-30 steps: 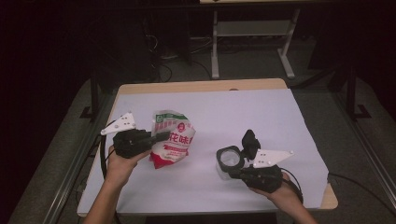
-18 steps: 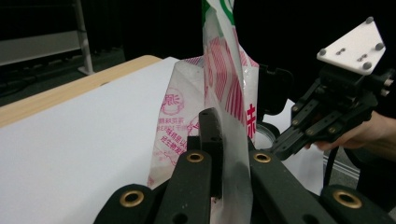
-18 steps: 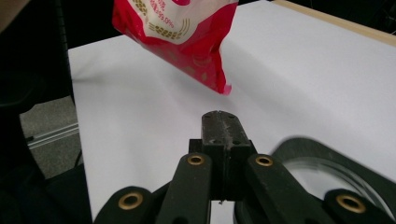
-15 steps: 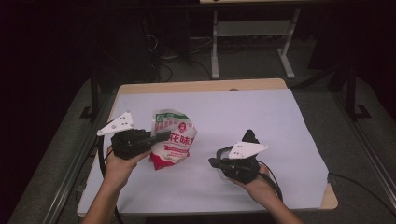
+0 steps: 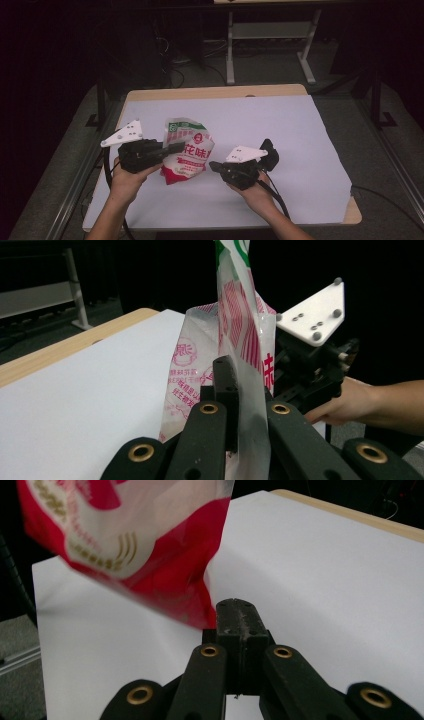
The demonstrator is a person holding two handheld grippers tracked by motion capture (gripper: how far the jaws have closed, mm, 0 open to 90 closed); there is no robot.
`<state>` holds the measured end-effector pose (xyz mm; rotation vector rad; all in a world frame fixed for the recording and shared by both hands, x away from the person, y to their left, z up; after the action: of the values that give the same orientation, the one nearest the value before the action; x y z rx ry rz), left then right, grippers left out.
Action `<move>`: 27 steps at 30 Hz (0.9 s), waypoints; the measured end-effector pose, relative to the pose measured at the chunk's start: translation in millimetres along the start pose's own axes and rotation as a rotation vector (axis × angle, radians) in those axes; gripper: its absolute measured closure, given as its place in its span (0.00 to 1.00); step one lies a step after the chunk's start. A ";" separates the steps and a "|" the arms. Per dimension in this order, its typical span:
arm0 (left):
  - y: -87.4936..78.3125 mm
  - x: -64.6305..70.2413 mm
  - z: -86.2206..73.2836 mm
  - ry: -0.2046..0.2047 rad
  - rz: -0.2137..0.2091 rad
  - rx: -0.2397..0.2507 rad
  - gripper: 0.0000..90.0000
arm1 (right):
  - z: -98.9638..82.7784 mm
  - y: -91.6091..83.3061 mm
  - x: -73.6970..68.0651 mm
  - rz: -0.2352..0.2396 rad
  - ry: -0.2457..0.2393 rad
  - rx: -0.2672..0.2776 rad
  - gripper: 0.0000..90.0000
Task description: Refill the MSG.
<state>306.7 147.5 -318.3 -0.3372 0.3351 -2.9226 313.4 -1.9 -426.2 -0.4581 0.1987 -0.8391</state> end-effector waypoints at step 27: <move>6.4 14.8 5.0 0.019 -0.048 -0.007 1.00 | 2.7 15.0 -16.1 -0.008 0.022 0.037 1.00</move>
<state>294.7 137.4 -312.1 -0.3234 0.3446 -2.9737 313.9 19.8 -430.9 -0.4155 0.2020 -0.8542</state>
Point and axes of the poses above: each handheld gripper's, and its own axes: y roughly forward along the jaws, z roughly out of its top, x roughly to its right, the point moved 8 cm from there along y, roughly forward along the jaws, and after that the axes turned 15 degrees about -z, right-handed, at the moved point
